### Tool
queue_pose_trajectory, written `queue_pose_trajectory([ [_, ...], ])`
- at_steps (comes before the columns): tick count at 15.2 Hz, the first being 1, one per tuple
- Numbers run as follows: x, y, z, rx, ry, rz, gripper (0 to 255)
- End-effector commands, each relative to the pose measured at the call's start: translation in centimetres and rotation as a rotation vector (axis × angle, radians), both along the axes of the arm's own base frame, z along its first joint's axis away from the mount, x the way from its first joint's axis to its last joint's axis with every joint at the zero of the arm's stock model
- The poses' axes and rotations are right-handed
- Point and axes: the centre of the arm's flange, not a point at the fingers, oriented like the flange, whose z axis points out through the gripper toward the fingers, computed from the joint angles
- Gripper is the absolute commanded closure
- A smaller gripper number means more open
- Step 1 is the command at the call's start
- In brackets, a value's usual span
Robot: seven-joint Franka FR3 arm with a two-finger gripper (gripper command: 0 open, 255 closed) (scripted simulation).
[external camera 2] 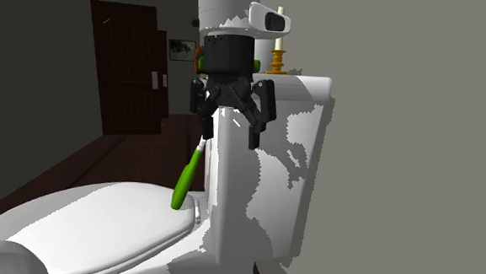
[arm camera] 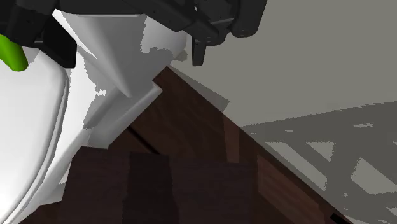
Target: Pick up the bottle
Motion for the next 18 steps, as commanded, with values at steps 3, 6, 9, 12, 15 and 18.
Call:
queue_pose_trajectory([
  [3,-0.1,2.9,-0.7,-0.022,-0.039,-0.043,0],
  [6,0.0,7.2,-1.8,-0.056,-0.097,-0.108,0],
  [9,0.4,11.5,-3.1,-0.089,-0.155,-0.173,0],
  [12,1.2,15.7,-4.5,-0.123,-0.214,-0.238,0],
  [15,2.4,19.8,-6.0,-0.156,-0.272,-0.302,0],
  [18,3.9,23.7,-7.5,-0.19,-0.33,-0.367,0],
])
